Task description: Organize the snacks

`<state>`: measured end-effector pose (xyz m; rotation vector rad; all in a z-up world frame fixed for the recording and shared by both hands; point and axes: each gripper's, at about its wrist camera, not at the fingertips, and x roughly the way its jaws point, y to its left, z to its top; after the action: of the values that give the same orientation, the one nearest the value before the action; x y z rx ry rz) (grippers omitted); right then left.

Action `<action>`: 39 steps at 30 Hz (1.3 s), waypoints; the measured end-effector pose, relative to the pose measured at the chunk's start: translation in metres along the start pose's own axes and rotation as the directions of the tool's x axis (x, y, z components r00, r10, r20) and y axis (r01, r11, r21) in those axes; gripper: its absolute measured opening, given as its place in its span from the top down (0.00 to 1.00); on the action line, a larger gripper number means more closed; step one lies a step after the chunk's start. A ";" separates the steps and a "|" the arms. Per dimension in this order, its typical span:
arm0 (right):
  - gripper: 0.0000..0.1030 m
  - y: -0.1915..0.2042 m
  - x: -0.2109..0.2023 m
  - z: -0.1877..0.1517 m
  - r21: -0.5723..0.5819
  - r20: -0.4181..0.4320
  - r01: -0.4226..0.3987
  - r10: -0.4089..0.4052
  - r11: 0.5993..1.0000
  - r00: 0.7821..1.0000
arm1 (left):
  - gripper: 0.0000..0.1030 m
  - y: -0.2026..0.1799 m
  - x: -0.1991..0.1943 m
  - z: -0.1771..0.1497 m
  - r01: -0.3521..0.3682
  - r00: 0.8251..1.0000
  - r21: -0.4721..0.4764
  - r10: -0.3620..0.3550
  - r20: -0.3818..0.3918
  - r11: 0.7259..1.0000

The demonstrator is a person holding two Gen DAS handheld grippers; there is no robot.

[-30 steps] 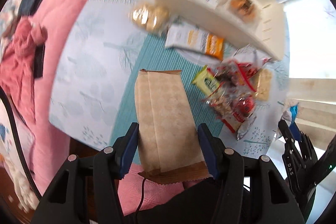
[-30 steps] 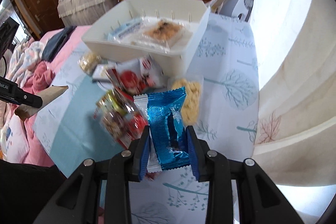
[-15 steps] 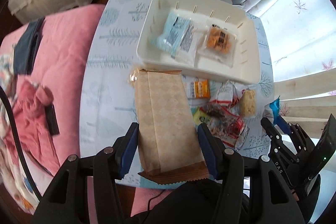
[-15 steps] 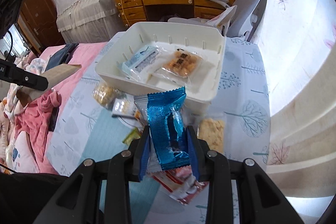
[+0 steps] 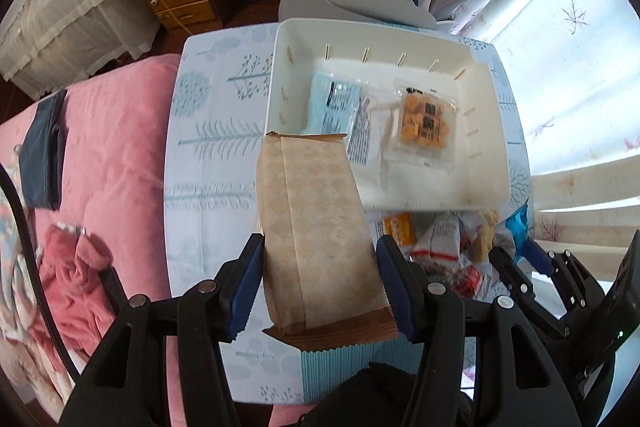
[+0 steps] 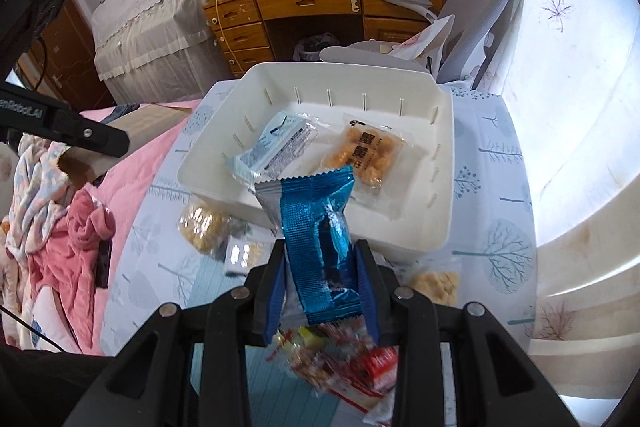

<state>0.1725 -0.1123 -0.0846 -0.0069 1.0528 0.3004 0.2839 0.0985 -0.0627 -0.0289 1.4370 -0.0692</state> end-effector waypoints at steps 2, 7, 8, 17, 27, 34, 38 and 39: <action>0.68 0.002 0.007 0.005 0.009 -0.005 0.005 -0.005 1.000 1.000 | 0.46 0.001 0.006 0.011 0.008 1.000 0.010 -0.008 0.003 1.000; 0.68 0.002 0.024 0.015 0.051 -0.019 -0.001 0.002 0.999 1.000 | 0.46 0.005 0.025 0.037 0.025 1.000 0.028 -0.026 0.012 0.999; 0.68 0.002 0.026 0.016 0.059 -0.022 -0.002 0.003 0.998 1.000 | 0.46 0.005 0.028 0.040 0.030 0.999 0.029 -0.030 0.013 0.999; 0.67 0.001 0.049 0.022 0.156 -0.088 0.003 0.010 0.988 0.996 | 0.39 0.011 0.057 0.059 0.074 0.997 0.067 -0.073 -0.014 0.995; 0.41 0.003 0.049 0.020 0.253 -0.158 0.074 -0.034 0.965 0.987 | 0.20 0.017 0.044 0.045 0.124 0.992 0.098 -0.124 0.001 0.988; 0.31 0.015 0.027 0.007 0.323 -0.131 0.092 -0.051 0.942 0.990 | 0.20 0.026 0.026 0.017 0.170 0.985 0.129 -0.174 0.019 0.977; 0.30 0.025 0.014 -0.005 0.368 -0.102 0.079 -0.044 0.927 0.994 | 0.20 0.031 0.016 -0.004 0.186 0.981 0.147 -0.193 0.031 0.971; 0.30 0.028 0.010 -0.008 0.377 -0.096 0.076 -0.043 0.923 0.995 | 0.20 0.033 0.014 -0.011 0.190 0.980 0.152 -0.197 0.034 0.970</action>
<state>0.1636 -0.0842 -0.0937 0.3002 1.1806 0.0360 0.2756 0.1312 -0.0797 -0.0482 1.3734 -0.3341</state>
